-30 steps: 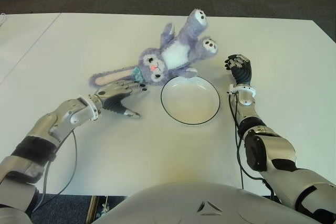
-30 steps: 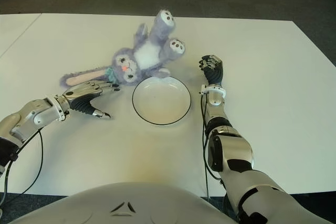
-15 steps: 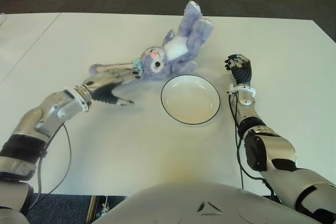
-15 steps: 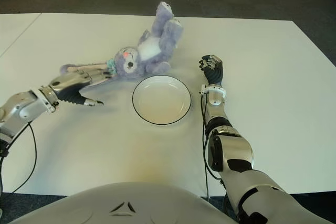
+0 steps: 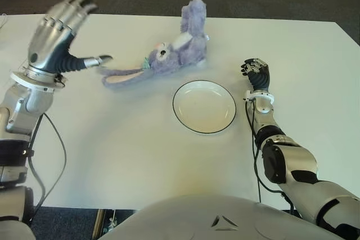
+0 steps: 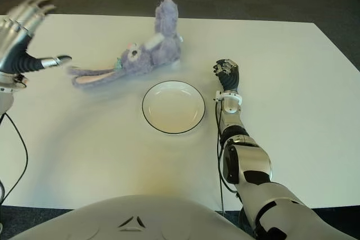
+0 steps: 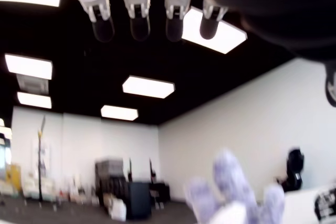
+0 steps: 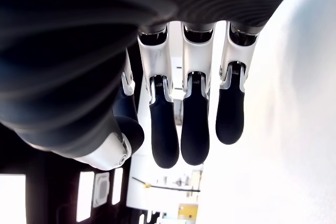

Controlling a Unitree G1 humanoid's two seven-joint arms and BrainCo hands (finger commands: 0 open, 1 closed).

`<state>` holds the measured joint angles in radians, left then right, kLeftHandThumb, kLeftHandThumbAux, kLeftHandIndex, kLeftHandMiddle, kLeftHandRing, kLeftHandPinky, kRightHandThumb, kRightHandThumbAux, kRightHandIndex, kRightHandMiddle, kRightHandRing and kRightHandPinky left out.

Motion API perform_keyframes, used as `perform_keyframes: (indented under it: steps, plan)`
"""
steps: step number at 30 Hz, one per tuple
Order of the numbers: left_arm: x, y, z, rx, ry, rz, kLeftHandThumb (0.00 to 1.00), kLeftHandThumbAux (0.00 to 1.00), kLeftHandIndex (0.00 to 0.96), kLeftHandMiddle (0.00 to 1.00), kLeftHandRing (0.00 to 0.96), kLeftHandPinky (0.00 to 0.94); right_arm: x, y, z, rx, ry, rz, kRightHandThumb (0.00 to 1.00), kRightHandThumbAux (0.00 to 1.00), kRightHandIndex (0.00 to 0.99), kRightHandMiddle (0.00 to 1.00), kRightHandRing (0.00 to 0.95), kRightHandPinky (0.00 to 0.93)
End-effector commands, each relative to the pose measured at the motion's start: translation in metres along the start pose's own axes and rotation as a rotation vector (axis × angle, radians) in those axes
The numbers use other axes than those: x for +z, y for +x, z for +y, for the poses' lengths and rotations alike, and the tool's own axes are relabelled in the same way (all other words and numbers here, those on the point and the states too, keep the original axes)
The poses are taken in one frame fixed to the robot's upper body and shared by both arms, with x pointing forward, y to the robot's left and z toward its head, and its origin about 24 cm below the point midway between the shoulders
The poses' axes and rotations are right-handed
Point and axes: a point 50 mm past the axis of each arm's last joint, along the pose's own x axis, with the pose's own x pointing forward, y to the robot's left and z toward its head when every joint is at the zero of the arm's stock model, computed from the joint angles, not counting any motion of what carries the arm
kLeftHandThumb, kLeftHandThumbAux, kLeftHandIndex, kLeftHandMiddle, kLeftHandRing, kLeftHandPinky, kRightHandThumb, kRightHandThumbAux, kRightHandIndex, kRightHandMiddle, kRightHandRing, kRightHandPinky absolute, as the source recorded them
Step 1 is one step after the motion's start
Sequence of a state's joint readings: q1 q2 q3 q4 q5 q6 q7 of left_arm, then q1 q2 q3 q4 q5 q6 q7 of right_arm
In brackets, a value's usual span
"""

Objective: Put the doll into the plate.

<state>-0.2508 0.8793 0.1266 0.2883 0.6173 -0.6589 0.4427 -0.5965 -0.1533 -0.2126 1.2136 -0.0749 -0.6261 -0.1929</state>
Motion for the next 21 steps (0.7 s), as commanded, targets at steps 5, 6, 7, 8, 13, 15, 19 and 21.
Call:
perform_keyframes:
  steps: [5,6,7,8,13,15,19,21]
  plan:
    - [-0.039,-0.003,-0.004,0.38,0.084,0.227,0.223,0.187,0.0,0.0,0.0,0.0,-0.099,-0.092,0.005,0.061,-0.037,0.457,0.683,0.731,0.422,0.526,0.528,0.486]
    - [-0.036,-0.001,-0.008,0.396,0.083,0.234,0.238,0.17,0.0,0.0,0.0,0.0,-0.099,-0.092,0.005,0.062,-0.04,0.457,0.683,0.731,0.421,0.523,0.524,0.487]
    - [-0.034,0.001,-0.011,0.408,0.083,0.237,0.257,0.146,0.0,0.0,0.0,0.0,-0.099,-0.091,0.005,0.063,-0.043,0.458,0.682,0.731,0.421,0.513,0.511,0.465]
    - [-0.033,0.003,-0.013,0.415,0.084,0.238,0.262,0.14,0.0,0.0,0.0,0.0,-0.099,-0.091,0.005,0.063,-0.044,0.458,0.682,0.731,0.421,0.511,0.507,0.459]
    - [-0.004,0.04,-0.021,0.447,0.04,0.178,0.268,0.124,0.0,0.0,0.0,0.0,-0.099,-0.091,0.005,0.066,-0.043,0.46,0.682,0.73,0.421,0.512,0.512,0.49]
    - [0.02,0.078,-0.021,0.476,0.017,0.118,0.239,0.122,0.0,0.0,0.0,0.0,-0.099,-0.091,0.005,0.066,-0.033,0.461,0.682,0.73,0.421,0.512,0.517,0.489]
    - [0.033,0.095,-0.028,0.428,0.001,0.033,0.236,0.128,0.0,0.0,0.0,0.0,-0.099,-0.09,0.005,0.062,-0.019,0.463,0.683,0.73,0.422,0.514,0.518,0.482]
    - [0.037,0.094,-0.035,0.359,-0.024,-0.008,0.255,0.132,0.0,0.0,0.0,0.0,-0.098,-0.09,0.005,0.059,-0.017,0.464,0.683,0.73,0.421,0.505,0.504,0.463]
